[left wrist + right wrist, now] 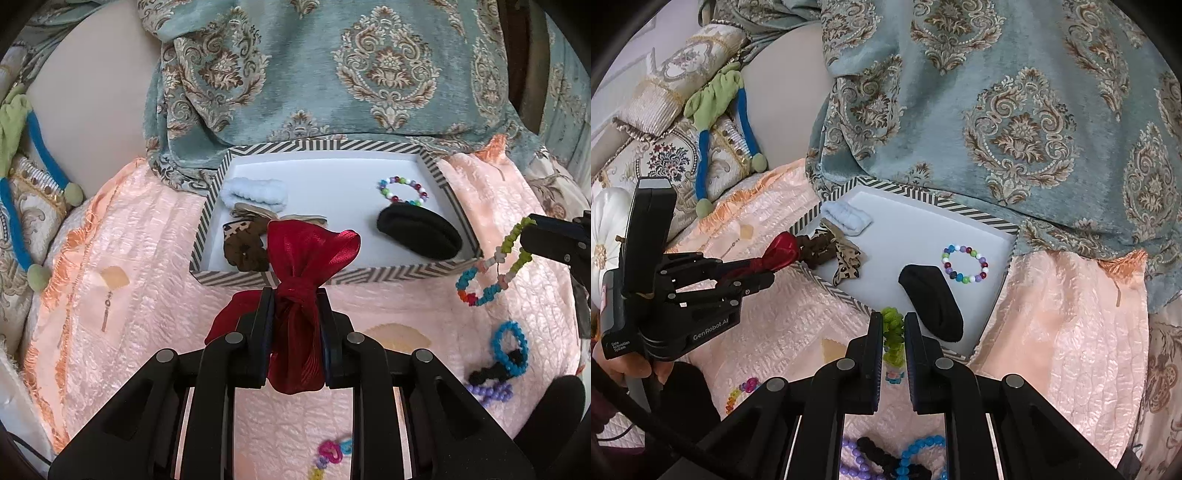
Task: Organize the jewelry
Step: 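Carry the red bow into the tray with the left gripper while the right gripper drops the green-blue bracelet there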
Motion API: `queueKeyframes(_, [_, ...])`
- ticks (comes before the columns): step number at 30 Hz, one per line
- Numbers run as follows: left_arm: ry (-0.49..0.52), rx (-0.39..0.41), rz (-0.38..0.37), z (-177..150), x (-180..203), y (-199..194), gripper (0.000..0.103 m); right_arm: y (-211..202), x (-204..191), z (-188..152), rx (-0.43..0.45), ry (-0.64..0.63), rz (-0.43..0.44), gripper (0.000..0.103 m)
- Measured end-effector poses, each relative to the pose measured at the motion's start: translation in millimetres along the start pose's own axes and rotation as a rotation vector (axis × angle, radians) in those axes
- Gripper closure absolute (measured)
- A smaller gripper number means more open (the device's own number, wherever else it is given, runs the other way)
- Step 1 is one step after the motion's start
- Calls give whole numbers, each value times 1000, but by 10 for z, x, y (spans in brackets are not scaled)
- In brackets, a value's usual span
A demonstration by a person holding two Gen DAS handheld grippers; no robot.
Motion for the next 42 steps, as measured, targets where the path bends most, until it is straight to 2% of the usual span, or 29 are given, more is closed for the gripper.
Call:
queueKeyframes(6, [-4, -5, 19, 84, -25, 126, 83, 118, 83, 79, -7, 11, 8, 93])
queueKeyframes(16, [10, -3, 56, 316, -23, 405, 83, 341, 299, 408, -6, 8, 2, 93])
queueKeyframes(20, [2, -3, 61, 517, -35, 555, 83, 464, 396, 587, 1, 6, 0, 93])
queueKeyframes(25, [-54, -38, 24, 831, -37, 818, 83, 679, 554, 861, 20, 24, 6, 93])
queueKeyframes(29, [-86, -70, 9, 1041, 7, 1090, 84, 949, 713, 1056, 30, 60, 24, 93])
queueKeyframes(32, [-94, -83, 25, 1150, 49, 1315, 84, 1177, 854, 1168, 26, 79, 34, 93])
queueKeyframes(37, [-94, -131, 49, 1167, 114, 1703, 84, 1565, 1231, 1169, -27, 126, -14, 93])
queueKeyframes(42, [-90, -130, 62, 1219, 171, 1849, 83, 1788, 1721, 1018, -67, 210, -99, 93])
Point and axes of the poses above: each gripper's, at about its wrist camera, not at the fingertips, and y roughly the way its jaws point, x to its right, z to its top, the point moved 9 cm from there along y, roughly the way its jaws point, and after that the axes turned 14 degrees about z, right-handed, at the moved point
